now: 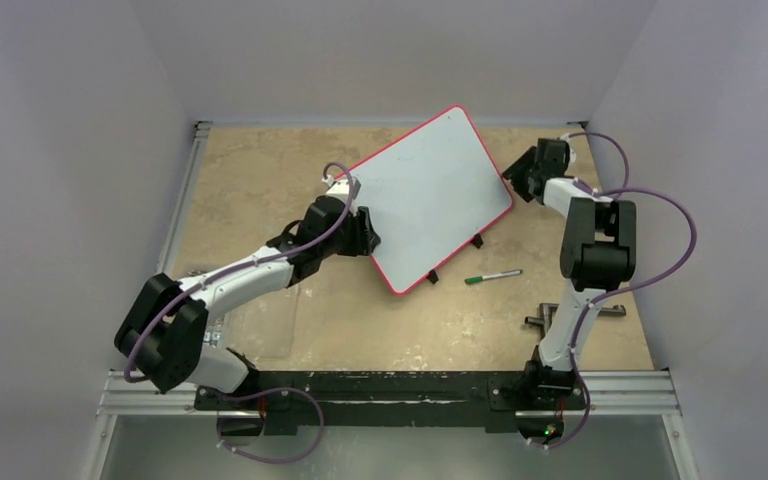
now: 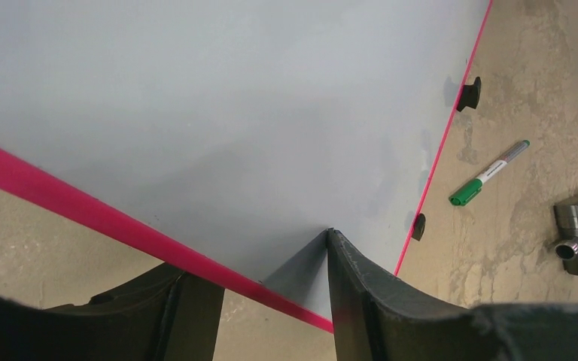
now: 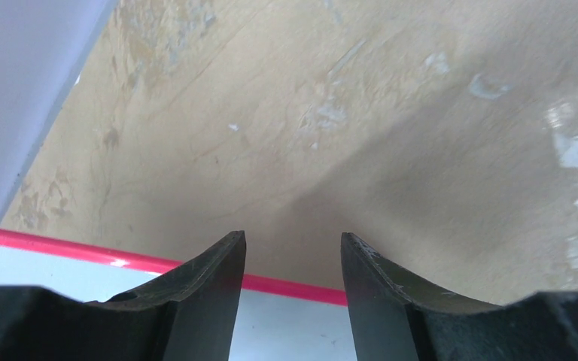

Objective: Write a sentence on the whiteboard
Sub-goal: Move the whiteboard to the center of the board.

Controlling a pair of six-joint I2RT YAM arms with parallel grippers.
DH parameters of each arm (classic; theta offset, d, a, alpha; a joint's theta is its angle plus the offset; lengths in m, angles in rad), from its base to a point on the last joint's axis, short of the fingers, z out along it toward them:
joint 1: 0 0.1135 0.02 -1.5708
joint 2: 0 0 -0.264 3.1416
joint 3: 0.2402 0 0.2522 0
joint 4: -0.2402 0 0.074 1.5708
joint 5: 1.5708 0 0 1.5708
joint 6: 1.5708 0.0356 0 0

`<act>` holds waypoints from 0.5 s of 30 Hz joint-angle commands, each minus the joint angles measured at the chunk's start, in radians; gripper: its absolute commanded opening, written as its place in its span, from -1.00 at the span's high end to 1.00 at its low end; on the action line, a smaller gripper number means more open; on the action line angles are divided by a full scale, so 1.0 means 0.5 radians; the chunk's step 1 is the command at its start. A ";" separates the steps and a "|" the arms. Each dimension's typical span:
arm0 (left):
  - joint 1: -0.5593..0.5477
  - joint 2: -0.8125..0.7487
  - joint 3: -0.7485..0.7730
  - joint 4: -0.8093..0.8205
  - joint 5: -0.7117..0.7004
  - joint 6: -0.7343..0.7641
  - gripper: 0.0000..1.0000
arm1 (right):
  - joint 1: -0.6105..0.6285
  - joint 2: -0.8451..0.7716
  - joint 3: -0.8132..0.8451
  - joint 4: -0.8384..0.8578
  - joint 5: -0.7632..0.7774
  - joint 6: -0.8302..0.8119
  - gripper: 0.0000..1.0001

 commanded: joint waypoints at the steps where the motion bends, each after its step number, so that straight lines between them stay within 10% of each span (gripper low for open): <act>1: -0.009 -0.089 -0.106 -0.118 -0.203 0.154 0.04 | 0.272 -0.049 -0.112 -0.261 -0.247 -0.042 0.00; 15: -0.009 -0.357 -0.534 -0.090 -0.313 0.019 0.06 | 0.494 -0.192 -0.361 -0.184 -0.208 -0.042 0.00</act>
